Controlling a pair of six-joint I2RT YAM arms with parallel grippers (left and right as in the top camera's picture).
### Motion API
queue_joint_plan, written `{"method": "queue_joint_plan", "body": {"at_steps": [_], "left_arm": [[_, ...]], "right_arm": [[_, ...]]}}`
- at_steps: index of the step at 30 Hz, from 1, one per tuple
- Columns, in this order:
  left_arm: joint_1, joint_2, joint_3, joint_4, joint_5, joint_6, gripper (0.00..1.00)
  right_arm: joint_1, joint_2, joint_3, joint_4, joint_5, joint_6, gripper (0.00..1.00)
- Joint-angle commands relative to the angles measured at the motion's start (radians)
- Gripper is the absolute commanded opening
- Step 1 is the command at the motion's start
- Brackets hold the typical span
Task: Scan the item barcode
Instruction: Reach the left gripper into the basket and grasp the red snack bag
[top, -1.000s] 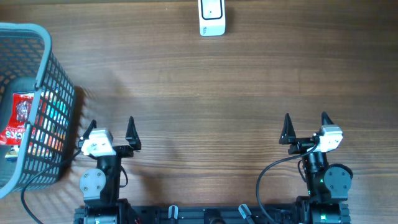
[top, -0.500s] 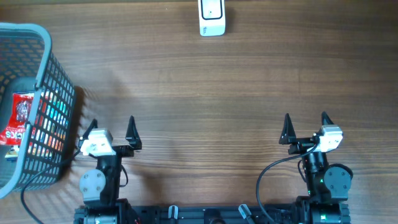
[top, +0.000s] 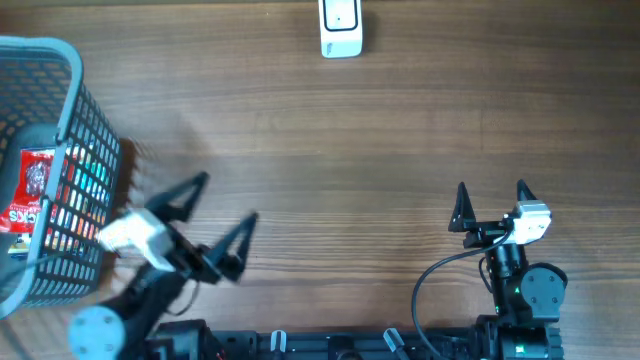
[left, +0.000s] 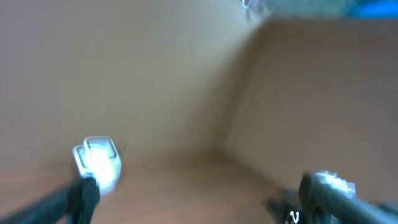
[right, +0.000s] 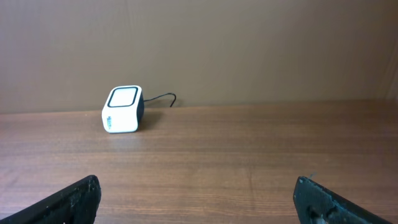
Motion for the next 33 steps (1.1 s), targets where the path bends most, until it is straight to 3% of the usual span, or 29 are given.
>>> {"method": "queue_joint_plan", "body": {"at_steps": [1, 3, 7, 8, 9, 10, 13, 19, 21, 27, 33], "left_arm": [[0.000, 0.330, 0.452, -0.373, -0.383, 0.254, 1.00], [0.000, 0.532, 0.690, -0.533, -0.505, 0.342, 1.00], [0.047, 0.925, 1.234, -0.819, -0.874, 0.337, 1.00], [0.098, 1.012, 1.371, -0.893, -0.938, 0.313, 1.00], [0.239, 1.146, 1.564, -1.007, -0.974, 0.231, 1.00], [0.324, 1.199, 1.622, -1.063, -0.974, 0.166, 1.00], [0.507, 1.286, 1.633, -1.179, -0.962, 0.118, 1.00], [0.703, 1.422, 1.632, -1.347, -0.958, 0.117, 1.00], [0.725, 1.478, 1.630, -1.397, -0.933, 0.117, 1.00], [0.737, 1.695, 1.600, -1.423, -0.574, 0.117, 1.00], [0.738, 1.805, 1.571, -1.482, -0.586, 0.125, 1.00]], "right_arm": [[0.004, -0.005, -0.001, 0.002, 0.010, -0.002, 1.00], [0.004, -0.005, -0.001, 0.002, 0.010, -0.002, 1.00], [0.004, -0.005, -0.001, 0.002, 0.010, -0.002, 1.00], [0.004, -0.005, -0.001, 0.002, 0.010, -0.003, 1.00], [0.004, -0.005, -0.001, 0.002, 0.010, -0.003, 1.00], [0.004, -0.005, -0.001, 0.002, 0.010, -0.002, 1.00], [0.004, -0.005, -0.001, 0.002, 0.010, -0.003, 1.00], [0.004, -0.005, -0.001, 0.002, 0.010, -0.002, 1.00], [0.004, -0.005, -0.001, 0.002, 0.010, -0.003, 0.99], [0.004, -0.005, -0.001, 0.002, 0.010, -0.003, 1.00], [0.004, -0.005, -0.001, 0.002, 0.010, -0.002, 1.00]]}}
